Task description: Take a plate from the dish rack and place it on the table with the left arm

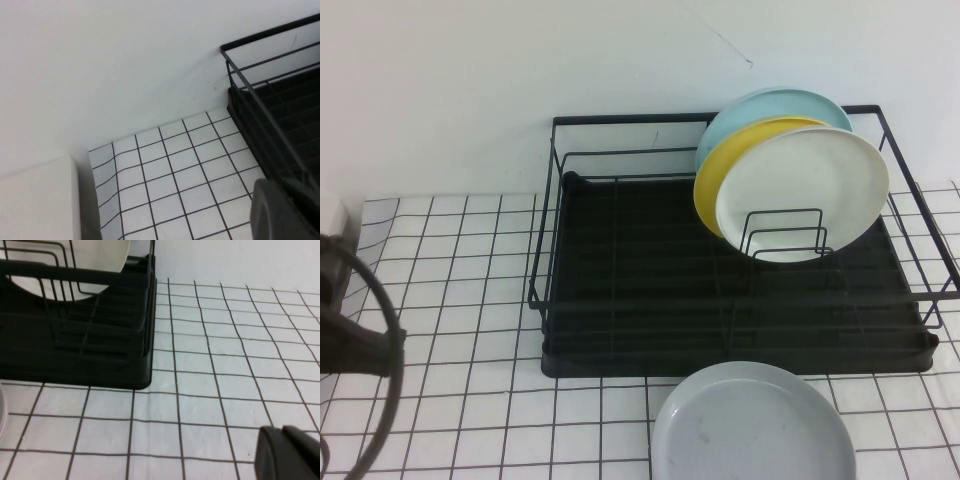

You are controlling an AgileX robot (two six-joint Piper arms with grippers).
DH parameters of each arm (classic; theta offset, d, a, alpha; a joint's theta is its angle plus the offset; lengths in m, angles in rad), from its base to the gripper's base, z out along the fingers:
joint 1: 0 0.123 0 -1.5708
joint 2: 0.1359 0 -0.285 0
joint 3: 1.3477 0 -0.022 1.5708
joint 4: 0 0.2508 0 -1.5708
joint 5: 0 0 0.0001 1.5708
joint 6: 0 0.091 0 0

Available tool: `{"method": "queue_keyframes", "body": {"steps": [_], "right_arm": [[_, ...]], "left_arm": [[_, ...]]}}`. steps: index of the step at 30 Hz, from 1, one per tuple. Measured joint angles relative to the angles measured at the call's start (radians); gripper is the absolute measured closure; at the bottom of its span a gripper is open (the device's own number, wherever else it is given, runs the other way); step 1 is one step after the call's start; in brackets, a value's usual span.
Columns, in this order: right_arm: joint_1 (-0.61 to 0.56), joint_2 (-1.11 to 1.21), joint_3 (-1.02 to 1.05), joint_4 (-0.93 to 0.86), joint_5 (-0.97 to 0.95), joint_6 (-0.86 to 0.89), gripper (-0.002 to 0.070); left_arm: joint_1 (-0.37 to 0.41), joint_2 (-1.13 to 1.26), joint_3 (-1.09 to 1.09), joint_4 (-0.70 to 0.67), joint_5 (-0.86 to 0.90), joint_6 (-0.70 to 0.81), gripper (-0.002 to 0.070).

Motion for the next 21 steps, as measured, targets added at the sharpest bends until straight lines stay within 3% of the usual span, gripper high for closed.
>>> {"method": "queue_keyframes", "body": {"steps": [21], "right_arm": [[0.0, 0.0, 0.0, 0.0, 0.0, 0.0, 0.0679]], "left_arm": [[0.0, -0.015, 0.013, -0.005, 0.0, -0.002, 0.0676]]}}
